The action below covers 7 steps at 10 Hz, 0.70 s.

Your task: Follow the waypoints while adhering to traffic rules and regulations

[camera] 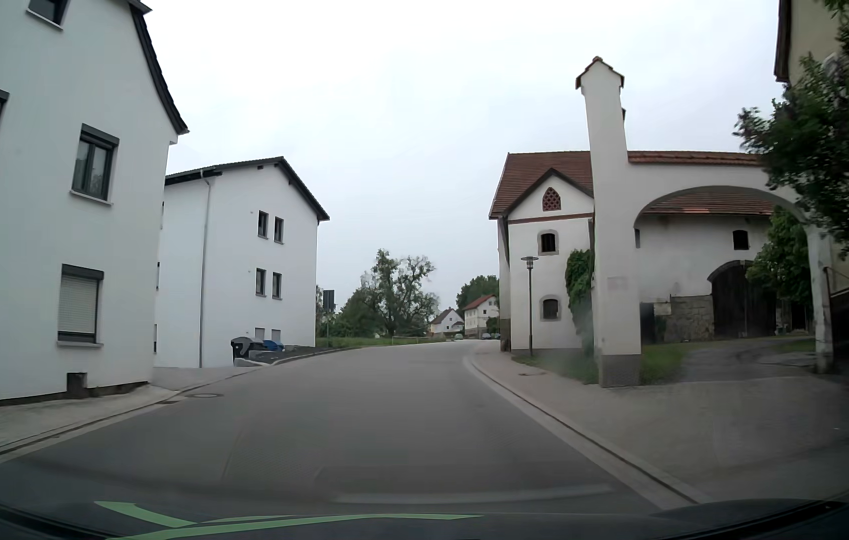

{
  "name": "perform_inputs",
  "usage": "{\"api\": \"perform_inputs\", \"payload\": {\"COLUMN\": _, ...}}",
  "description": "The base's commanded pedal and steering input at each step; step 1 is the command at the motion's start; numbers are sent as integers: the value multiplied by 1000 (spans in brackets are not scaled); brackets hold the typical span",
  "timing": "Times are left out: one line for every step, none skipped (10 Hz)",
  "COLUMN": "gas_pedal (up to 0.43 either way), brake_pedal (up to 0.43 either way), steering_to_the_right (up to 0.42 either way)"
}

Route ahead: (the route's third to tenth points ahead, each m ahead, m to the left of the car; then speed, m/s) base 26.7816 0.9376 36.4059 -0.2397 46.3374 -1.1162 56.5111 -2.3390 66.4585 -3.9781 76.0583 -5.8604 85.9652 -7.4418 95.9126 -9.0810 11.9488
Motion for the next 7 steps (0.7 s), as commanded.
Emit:
{"api": "perform_inputs", "payload": {"gas_pedal": 157, "brake_pedal": 0, "steering_to_the_right": -7}}
{"api": "perform_inputs", "payload": {"gas_pedal": 157, "brake_pedal": 0, "steering_to_the_right": -6}}
{"api": "perform_inputs", "payload": {"gas_pedal": 157, "brake_pedal": 0, "steering_to_the_right": -5}}
{"api": "perform_inputs", "payload": {"gas_pedal": 157, "brake_pedal": 0, "steering_to_the_right": -4}}
{"api": "perform_inputs", "payload": {"gas_pedal": 157, "brake_pedal": 0, "steering_to_the_right": -1}}
{"api": "perform_inputs", "payload": {"gas_pedal": 157, "brake_pedal": 0, "steering_to_the_right": 2}}
{"api": "perform_inputs", "payload": {"gas_pedal": 157, "brake_pedal": 0, "steering_to_the_right": 5}}
